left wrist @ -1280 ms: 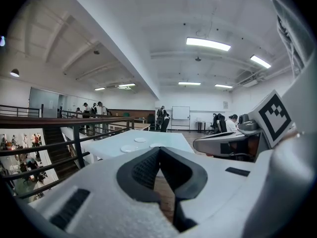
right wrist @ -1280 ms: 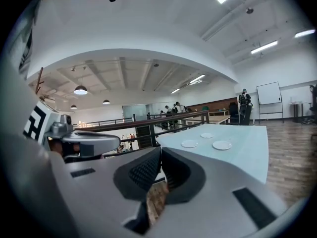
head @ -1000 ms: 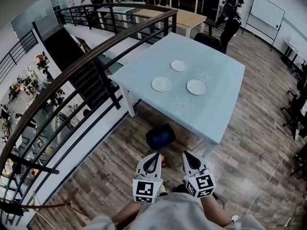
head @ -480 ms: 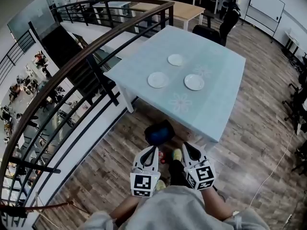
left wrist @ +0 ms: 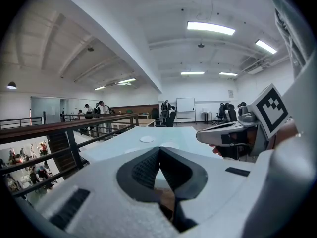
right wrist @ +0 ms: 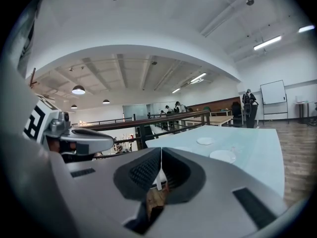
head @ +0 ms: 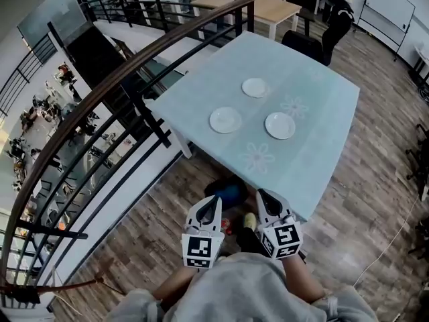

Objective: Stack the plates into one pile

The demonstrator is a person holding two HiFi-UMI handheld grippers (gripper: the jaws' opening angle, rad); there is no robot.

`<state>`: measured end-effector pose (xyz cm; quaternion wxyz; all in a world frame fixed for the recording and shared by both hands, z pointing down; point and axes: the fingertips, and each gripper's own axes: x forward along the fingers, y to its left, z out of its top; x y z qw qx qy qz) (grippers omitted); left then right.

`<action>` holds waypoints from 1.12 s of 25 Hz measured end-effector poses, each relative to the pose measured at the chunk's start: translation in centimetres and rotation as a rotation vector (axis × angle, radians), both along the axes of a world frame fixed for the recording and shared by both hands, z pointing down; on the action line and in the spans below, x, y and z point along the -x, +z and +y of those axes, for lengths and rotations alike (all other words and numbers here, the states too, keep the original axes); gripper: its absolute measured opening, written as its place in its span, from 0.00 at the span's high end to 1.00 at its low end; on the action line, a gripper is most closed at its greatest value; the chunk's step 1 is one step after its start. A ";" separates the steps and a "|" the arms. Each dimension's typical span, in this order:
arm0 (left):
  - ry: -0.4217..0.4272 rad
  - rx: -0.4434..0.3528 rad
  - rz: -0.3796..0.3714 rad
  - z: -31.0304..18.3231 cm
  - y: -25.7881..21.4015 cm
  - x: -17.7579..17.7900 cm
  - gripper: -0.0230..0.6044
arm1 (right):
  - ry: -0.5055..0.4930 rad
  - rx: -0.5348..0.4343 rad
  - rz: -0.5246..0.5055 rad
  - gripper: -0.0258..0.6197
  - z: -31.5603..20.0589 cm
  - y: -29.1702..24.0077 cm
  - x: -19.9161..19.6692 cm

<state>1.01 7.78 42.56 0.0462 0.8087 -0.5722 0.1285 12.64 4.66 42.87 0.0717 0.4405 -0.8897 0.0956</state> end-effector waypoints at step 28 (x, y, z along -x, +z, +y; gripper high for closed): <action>-0.151 0.087 -0.090 -10.6 -0.9 2.1 0.93 | -0.029 0.033 0.002 0.92 -12.8 0.3 -3.3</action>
